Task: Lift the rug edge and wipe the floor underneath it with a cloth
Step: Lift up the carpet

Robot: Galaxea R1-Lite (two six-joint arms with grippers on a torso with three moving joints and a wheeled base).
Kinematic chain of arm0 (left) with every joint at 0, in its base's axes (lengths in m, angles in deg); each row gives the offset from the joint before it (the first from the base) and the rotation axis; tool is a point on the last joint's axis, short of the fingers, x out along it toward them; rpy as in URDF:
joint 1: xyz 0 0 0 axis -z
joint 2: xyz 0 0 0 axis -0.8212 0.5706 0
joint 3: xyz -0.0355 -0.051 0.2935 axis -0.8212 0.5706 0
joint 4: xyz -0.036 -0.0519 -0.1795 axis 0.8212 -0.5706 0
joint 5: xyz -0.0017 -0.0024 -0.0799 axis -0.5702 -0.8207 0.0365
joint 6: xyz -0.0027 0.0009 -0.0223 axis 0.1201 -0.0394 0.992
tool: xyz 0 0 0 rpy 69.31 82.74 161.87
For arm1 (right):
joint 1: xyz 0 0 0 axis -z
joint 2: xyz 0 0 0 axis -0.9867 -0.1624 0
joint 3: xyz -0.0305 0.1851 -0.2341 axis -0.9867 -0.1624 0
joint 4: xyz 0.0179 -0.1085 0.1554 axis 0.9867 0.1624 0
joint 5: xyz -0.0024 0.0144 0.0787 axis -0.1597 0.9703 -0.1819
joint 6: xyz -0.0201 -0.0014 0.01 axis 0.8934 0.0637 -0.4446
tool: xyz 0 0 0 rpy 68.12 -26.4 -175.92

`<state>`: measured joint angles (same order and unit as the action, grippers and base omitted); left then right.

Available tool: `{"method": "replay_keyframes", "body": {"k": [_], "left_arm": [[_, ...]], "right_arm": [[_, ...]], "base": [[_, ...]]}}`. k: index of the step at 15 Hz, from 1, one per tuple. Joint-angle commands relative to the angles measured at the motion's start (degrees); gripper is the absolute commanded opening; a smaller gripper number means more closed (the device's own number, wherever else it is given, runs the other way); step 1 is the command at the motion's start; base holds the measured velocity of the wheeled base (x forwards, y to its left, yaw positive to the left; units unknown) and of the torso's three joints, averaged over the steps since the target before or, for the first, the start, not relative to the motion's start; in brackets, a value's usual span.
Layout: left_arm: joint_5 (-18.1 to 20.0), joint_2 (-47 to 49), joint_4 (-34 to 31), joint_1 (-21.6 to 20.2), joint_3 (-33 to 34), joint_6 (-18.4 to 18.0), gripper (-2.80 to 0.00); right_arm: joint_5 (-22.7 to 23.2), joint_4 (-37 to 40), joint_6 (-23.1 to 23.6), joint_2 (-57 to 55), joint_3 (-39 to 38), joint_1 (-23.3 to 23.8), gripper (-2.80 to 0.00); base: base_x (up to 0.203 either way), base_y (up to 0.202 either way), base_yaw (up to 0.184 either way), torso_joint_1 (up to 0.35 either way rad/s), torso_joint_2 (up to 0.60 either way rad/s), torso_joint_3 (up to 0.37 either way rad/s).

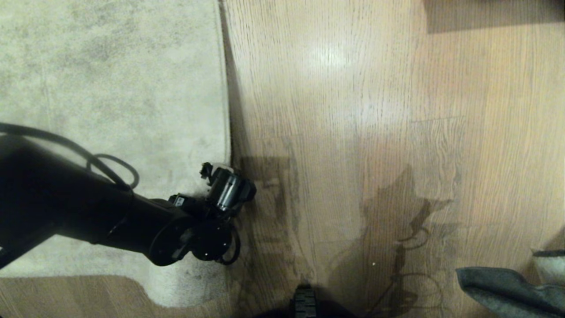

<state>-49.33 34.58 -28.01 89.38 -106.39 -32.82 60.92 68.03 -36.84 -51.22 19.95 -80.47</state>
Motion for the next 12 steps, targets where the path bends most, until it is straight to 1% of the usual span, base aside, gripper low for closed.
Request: {"method": "replay_keyframes", "body": {"k": [1,4,12], "left_arm": [[-0.26,-1.29,0.28,-0.07,1.78,0.07,0.00],[-1.28,-1.88,0.28,-0.07,3.26,0.00,0.00],[-1.28,-2.81,0.33,-0.68,0.19,-0.16,0.00]], "right_arm": [[0.00,0.03,-0.01,-0.07,0.00,-0.01,-2.80],[0.00,-0.05,-0.01,-0.07,0.00,-0.01,-2.80],[0.00,-0.05,-0.01,-0.07,0.00,-0.01,-2.80]], "base": [[0.000,0.000,0.000,0.000,0.00,0.000],[0.000,0.000,0.000,0.000,0.00,0.000],[0.000,0.000,0.000,0.000,0.00,0.000]]}}
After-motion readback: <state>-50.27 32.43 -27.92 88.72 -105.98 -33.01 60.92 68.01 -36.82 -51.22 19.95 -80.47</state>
